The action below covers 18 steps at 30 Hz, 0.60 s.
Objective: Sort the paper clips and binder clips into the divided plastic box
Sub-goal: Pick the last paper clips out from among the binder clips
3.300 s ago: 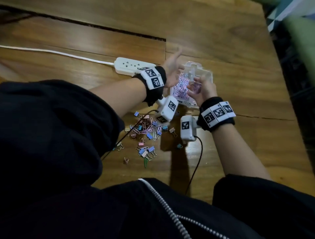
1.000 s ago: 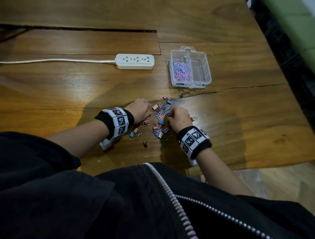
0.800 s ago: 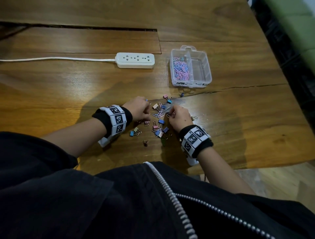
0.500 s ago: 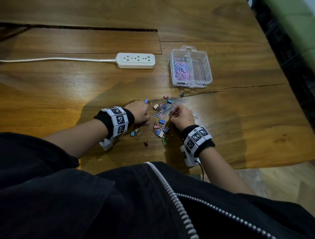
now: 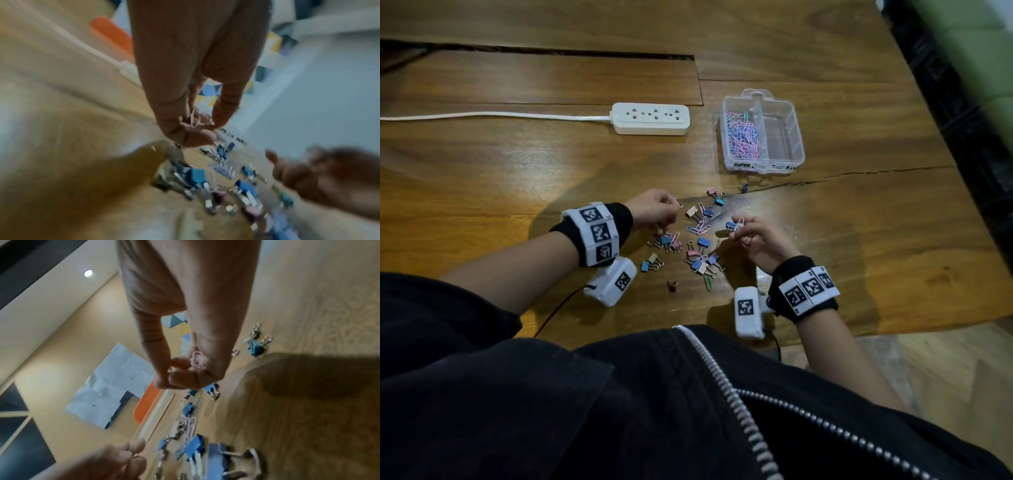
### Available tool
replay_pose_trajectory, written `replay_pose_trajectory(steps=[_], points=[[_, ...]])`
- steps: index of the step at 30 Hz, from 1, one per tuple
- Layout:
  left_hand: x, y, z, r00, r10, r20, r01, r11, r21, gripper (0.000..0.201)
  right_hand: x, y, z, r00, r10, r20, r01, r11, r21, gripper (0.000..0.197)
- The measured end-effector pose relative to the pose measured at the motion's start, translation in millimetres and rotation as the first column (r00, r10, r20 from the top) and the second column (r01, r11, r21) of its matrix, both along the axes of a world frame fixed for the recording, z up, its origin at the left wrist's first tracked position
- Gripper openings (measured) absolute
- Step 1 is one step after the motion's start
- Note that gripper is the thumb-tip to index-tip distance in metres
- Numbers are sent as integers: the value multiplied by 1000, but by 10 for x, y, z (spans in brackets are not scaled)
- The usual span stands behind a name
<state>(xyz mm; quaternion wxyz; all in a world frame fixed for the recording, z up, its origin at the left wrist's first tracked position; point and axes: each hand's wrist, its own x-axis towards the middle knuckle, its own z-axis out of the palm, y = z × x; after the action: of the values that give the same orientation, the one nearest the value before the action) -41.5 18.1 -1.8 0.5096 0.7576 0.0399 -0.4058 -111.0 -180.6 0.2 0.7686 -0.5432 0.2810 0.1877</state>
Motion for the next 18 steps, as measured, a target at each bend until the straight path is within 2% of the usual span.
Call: replay_pose_trajectory(steps=[1, 3, 5, 7, 11, 14, 16, 18], points=[[-11, -25, -9, 989, -109, 100, 97, 988, 118, 17, -10, 2, -3, 1000, 8, -2, -8, 1000, 30, 24], [-37, -59, -57, 924, -300, 238, 208, 915, 346, 23, -7, 18, -13, 999, -38, -19, 40, 994, 104, 19], [-55, -80, -100, 863, -423, 276, 250, 832, 495, 27, 27, 39, -43, 995, -94, -36, 99, 983, 158, 16], [-62, -109, -141, 845, -468, 261, 264, 787, 558, 28, 76, 62, -91, 995, -90, -37, 94, 987, 132, 20], [-77, -202, -160, 835, -491, 248, 275, 763, 586, 16, 170, 148, -95, 1000, 11, -9, -11, 998, -58, 24], [-61, -254, -179, 839, -489, 238, 285, 767, 575, 14, 232, 192, -60, 987, 159, -8, -157, 957, -243, 25], [-36, -237, -153, 898, -379, 222, 242, 848, 471, 23, 281, 221, -66, 955, 293, -42, -280, 847, -452, 28], [-14, -187, -81, 963, -221, 157, 167, 940, 299, 28, 311, 251, -88, 898, 431, -88, -375, 647, -663, 27]])
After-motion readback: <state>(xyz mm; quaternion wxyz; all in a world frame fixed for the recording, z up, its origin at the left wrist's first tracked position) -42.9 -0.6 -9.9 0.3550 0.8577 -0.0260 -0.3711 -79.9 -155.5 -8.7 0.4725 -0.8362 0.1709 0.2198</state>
